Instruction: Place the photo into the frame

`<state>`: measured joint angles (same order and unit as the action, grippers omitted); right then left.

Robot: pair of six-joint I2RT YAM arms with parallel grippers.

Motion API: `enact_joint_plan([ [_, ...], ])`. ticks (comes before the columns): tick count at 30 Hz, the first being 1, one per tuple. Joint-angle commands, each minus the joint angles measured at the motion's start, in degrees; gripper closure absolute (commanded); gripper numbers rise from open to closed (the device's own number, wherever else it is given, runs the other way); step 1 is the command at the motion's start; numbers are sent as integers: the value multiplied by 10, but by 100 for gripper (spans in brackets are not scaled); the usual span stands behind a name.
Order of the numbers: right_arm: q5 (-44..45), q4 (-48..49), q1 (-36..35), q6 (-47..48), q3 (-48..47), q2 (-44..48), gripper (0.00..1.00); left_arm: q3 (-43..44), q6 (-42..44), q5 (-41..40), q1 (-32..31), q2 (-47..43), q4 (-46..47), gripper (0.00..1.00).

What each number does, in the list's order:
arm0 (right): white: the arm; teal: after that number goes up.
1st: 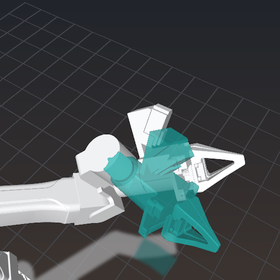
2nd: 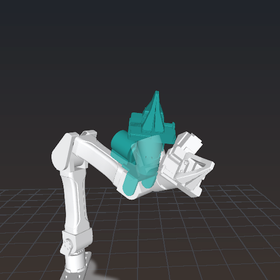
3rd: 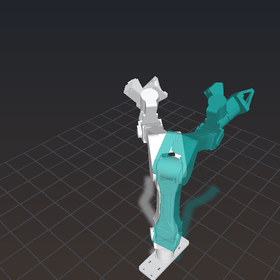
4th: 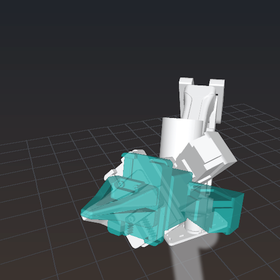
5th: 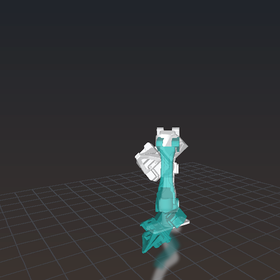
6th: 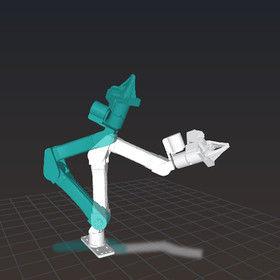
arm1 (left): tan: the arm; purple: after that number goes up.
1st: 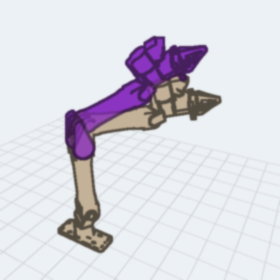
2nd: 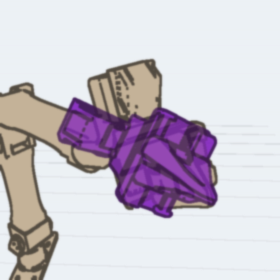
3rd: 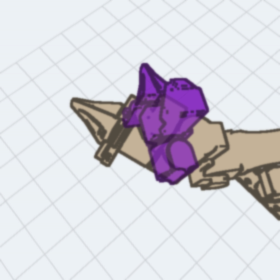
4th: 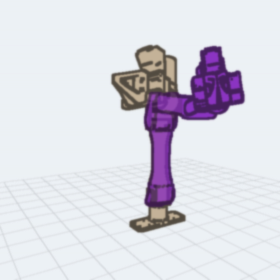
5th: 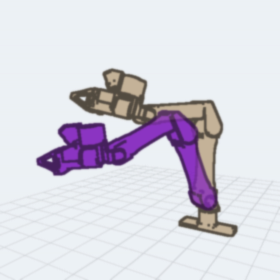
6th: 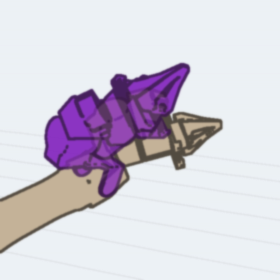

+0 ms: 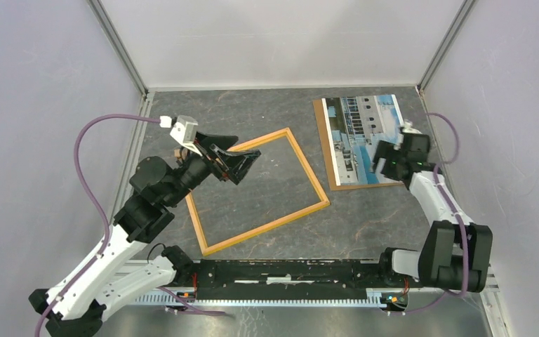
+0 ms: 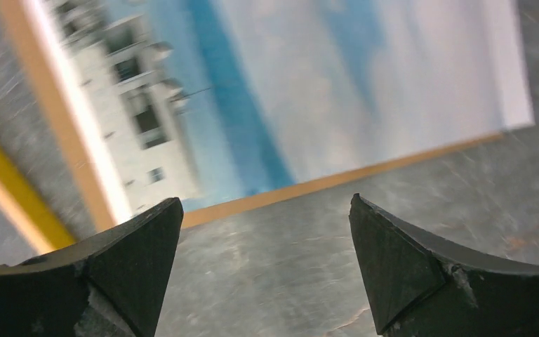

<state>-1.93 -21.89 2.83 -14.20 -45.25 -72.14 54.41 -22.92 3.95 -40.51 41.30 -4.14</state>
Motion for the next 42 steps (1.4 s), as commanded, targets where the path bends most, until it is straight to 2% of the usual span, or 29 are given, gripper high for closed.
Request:
enact_joint_plan([
  [1, -68, 94, 136, -58, 50, -8, 6, 2, 22, -37, -49, 4, 11, 0],
  [5, -166, 214, 264, -131, 123, -25, 13, 9, 55, -77, -80, 1, -5, 0],
  [8, -168, 247, 295, -127, 121, -61, 17, 15, 74, -104, -93, -1, -17, 0],
  [15, -154, 285, 363, -90, 117, -118, 18, 20, 93, -123, -105, 4, -26, 0],
  [23, -220, 369, 370, -117, 115, -176, 24, 21, 97, -124, -103, 12, -29, 0],
  [36, -275, 447, 370, -156, 128, -203, 26, 20, 96, -126, -104, -2, -30, 0],
  [42, -295, 456, 370, -174, 114, -178, 27, 20, 91, -119, -103, -8, -27, 0],
])
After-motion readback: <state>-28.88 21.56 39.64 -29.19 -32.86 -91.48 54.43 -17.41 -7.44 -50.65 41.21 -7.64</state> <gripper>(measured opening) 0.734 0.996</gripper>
